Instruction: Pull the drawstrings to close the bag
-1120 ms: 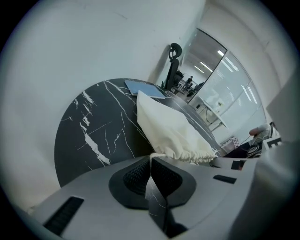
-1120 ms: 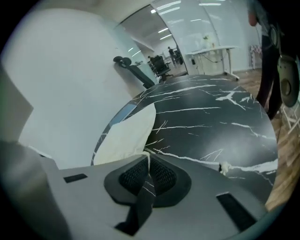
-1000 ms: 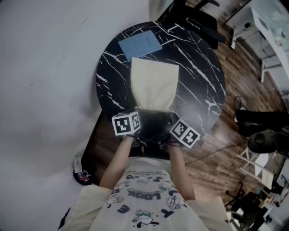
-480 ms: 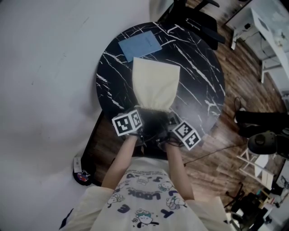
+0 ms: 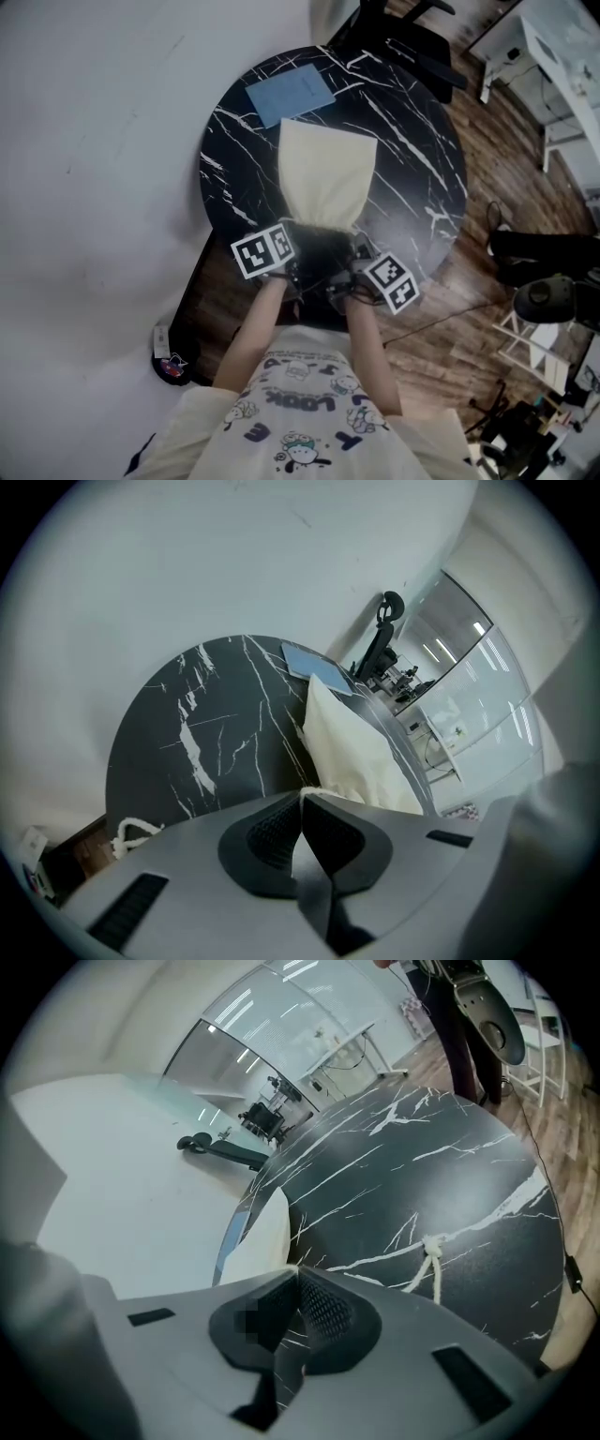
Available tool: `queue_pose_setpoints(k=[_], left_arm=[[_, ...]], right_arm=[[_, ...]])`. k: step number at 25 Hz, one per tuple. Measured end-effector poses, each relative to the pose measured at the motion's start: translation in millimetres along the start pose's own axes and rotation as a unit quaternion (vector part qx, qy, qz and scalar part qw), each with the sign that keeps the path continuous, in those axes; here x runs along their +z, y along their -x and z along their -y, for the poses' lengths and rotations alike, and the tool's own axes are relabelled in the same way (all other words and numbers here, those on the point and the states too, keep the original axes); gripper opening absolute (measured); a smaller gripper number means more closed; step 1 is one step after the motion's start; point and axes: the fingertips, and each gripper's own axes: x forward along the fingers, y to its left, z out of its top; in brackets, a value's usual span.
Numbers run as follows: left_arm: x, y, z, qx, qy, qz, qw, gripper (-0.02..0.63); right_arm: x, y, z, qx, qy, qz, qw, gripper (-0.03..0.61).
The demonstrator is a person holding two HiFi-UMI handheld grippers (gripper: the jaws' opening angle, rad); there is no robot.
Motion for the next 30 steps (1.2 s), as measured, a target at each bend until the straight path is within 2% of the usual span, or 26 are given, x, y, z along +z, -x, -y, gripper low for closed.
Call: queue_pose_setpoints(k=[3, 9, 18, 20, 22, 23, 25, 27, 30], left_arm=[[-0.4, 1.0, -5.1, 0.001, 0.012, -0.001, 0.9999, 0.044], [2.7, 2.5, -6.8, 0.002, 0.011, 0.001, 0.9999, 0.045], [4.1, 2.2, -13.7, 0.001, 0.028, -0.004, 0.9996, 0.046], [1.3, 1.7, -12.9, -0.002, 0.02, -0.009, 0.9998, 0.046], [-0.2, 2.5, -14.5, 0.001, -0.016, -0.008, 0.9998, 0.046], [-1.3, 2.7, -16.1, 0.0, -0.04, -0.01, 0.9991, 0.046], [-6.6, 2.0, -16.6, -0.01, -0.092, -0.025, 0.9954, 0.046], [-12.8, 2.9, -16.3, -0.018, -0.149, -0.038, 0.988, 0.046], [-22.1, 7.8, -18.4, -0.017, -0.245, -0.051, 0.968, 0.049]], right_arm=[[3.6, 3.0, 3.6, 0.002, -0.012, 0.001, 1.0, 0.015], [8.6, 4.1, 3.1, 0.004, 0.011, 0.011, 1.0, 0.015], [14.7, 1.9, 10.2, 0.007, 0.003, 0.017, 1.0, 0.015], [13.5, 0.2, 13.5, 0.013, 0.011, 0.006, 1.0, 0.015], [6.2, -1.3, 8.8, 0.028, 0.063, -0.018, 0.997, 0.015], [0.8, -2.0, 4.8, 0.033, 0.11, -0.033, 0.993, 0.017], [-8.5, -2.1, 2.0, 0.027, 0.216, -0.06, 0.974, 0.017], [-14.2, -0.7, 7.7, 0.005, 0.309, -0.08, 0.948, 0.018], [-22.7, 3.0, 18.7, -0.017, 0.407, -0.107, 0.907, 0.029]])
